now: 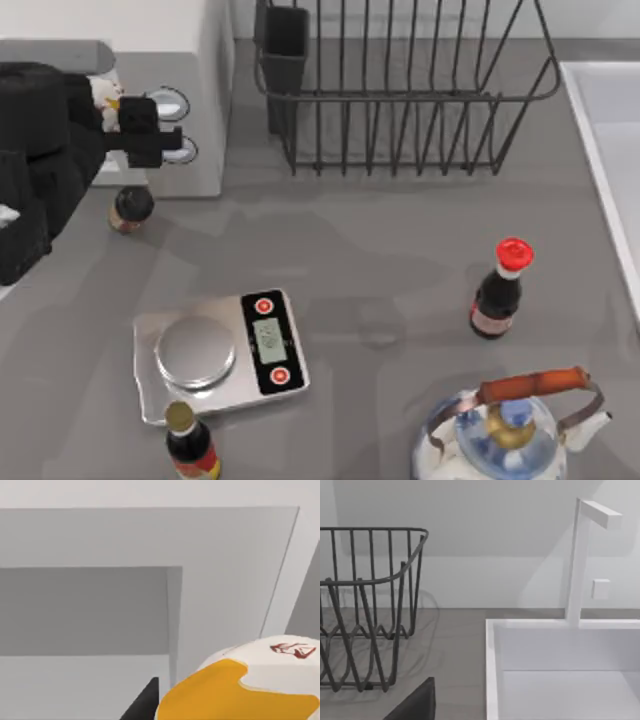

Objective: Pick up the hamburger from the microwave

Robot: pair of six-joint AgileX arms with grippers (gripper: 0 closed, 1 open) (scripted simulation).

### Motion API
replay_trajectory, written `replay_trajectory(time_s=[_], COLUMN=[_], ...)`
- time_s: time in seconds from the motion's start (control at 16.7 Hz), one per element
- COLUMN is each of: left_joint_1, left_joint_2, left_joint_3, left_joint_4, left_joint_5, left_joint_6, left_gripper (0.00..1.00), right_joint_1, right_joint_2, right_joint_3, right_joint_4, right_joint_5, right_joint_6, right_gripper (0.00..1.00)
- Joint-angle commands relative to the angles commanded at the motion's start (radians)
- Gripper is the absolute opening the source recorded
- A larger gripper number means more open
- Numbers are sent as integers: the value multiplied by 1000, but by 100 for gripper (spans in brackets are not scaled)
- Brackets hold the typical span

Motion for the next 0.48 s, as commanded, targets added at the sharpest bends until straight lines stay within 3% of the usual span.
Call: replay_trajectory(time_s=[0.48], left_joint_1=[-63], left_joint_2=[288], left_joint_3=[-182], left_joint_4=[394], left_joint_5=[62], left_joint_6=[-6], left_gripper=[0], right_joint_1=[0], right_joint_2=[0], right_joint_3=[0], right_joint_4=[0], right_joint_5=[0], right_joint_6=[0], right_gripper=[100])
